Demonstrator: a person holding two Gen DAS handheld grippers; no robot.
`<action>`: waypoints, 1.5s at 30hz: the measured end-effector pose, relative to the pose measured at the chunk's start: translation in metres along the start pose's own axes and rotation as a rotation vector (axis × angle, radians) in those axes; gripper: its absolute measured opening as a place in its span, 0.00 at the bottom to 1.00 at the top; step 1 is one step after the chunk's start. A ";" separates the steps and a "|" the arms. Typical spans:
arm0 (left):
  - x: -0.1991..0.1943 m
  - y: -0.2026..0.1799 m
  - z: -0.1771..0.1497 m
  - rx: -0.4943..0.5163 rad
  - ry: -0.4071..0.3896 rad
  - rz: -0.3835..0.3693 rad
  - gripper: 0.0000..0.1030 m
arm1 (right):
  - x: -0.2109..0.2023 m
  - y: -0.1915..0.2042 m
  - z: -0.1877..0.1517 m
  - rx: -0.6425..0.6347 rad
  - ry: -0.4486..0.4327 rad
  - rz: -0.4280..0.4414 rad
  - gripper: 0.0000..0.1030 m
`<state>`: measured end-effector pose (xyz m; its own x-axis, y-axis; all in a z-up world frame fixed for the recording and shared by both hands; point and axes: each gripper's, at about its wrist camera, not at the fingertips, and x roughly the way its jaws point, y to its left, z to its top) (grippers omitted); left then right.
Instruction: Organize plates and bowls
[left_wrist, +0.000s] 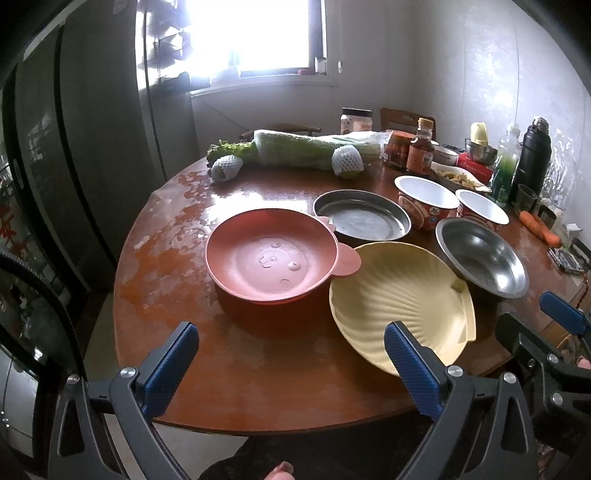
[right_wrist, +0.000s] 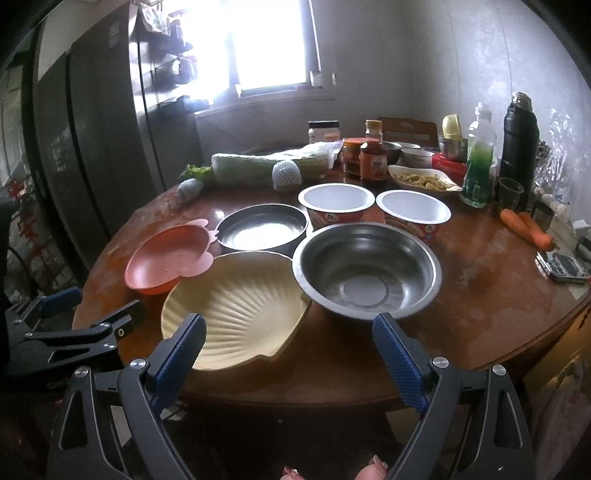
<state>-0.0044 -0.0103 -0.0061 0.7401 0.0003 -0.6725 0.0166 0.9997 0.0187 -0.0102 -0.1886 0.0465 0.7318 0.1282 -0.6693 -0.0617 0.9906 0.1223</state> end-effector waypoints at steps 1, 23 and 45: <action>0.000 0.000 0.000 0.000 0.000 -0.001 0.98 | 0.000 0.000 0.000 0.000 0.000 0.002 0.90; -0.002 -0.006 -0.001 0.019 0.000 0.000 0.98 | 0.000 0.001 -0.001 -0.002 0.006 -0.004 0.90; 0.002 0.013 0.006 -0.032 0.004 -0.011 0.98 | 0.006 0.007 0.003 -0.010 0.004 0.016 0.90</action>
<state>0.0013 0.0021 -0.0023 0.7372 -0.0107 -0.6756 0.0032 0.9999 -0.0124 -0.0042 -0.1815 0.0454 0.7281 0.1446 -0.6701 -0.0806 0.9888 0.1258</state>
